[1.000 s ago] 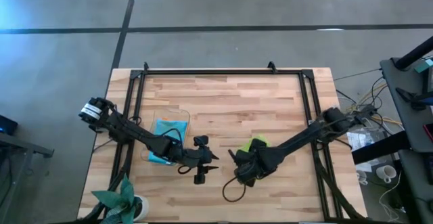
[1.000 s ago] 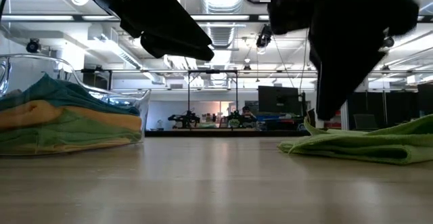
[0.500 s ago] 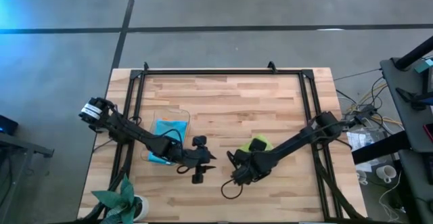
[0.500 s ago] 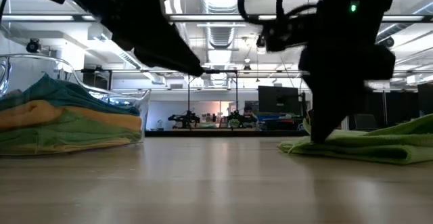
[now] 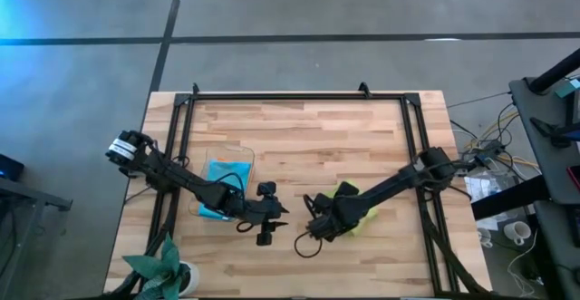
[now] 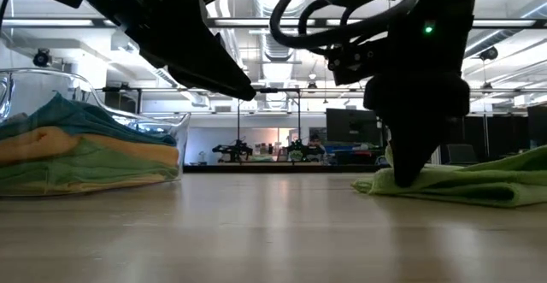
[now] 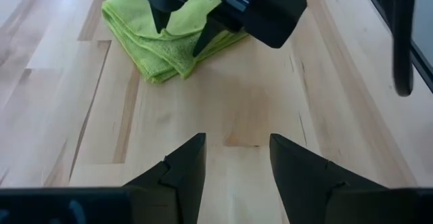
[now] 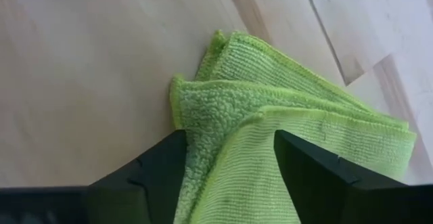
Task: Fold microfiber towels
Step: Fold the green microfiber towel on the table
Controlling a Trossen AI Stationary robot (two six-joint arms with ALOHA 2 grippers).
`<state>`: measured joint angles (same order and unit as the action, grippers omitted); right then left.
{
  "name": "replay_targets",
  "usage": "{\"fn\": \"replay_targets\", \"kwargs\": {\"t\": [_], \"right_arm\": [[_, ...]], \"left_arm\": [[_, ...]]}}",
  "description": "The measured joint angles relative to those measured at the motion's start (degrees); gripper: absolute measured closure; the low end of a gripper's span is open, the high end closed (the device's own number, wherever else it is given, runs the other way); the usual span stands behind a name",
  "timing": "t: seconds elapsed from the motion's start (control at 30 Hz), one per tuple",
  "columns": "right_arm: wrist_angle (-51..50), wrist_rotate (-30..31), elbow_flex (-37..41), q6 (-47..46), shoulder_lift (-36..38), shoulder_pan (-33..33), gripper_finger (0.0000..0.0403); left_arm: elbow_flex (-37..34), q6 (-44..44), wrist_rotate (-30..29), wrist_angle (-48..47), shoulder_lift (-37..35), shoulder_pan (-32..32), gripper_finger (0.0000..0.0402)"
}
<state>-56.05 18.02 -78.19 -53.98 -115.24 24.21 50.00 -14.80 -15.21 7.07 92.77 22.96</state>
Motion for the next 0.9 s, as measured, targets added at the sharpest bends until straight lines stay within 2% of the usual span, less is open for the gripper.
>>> {"fn": "replay_targets", "kwargs": {"t": [0.17,0.43,0.6,0.7,0.9], "right_arm": [[0.34,0.00,0.00,-0.60,0.02,-0.36,0.0218],[0.42,-0.04,0.00,-4.35,0.44,-0.66,0.0327],[0.27,-0.04,-0.11,-5.82,0.90,-0.66,0.0377],[0.25,-0.07,-0.19,-8.86,3.10,-1.07,0.0390],[0.59,-0.02,0.22,-14.06,6.68,-2.92,0.0393]], "left_arm": [[0.00,-0.03,0.00,0.00,0.00,-0.02,0.0254],[0.00,-0.03,-0.01,0.02,0.00,0.00,0.0254],[0.00,-0.03,0.01,0.02,0.00,0.00,0.0254],[0.00,-0.03,0.01,0.05,0.00,0.00,0.0254],[-0.02,-0.03,0.01,0.40,0.00,0.00,0.0254]]}}
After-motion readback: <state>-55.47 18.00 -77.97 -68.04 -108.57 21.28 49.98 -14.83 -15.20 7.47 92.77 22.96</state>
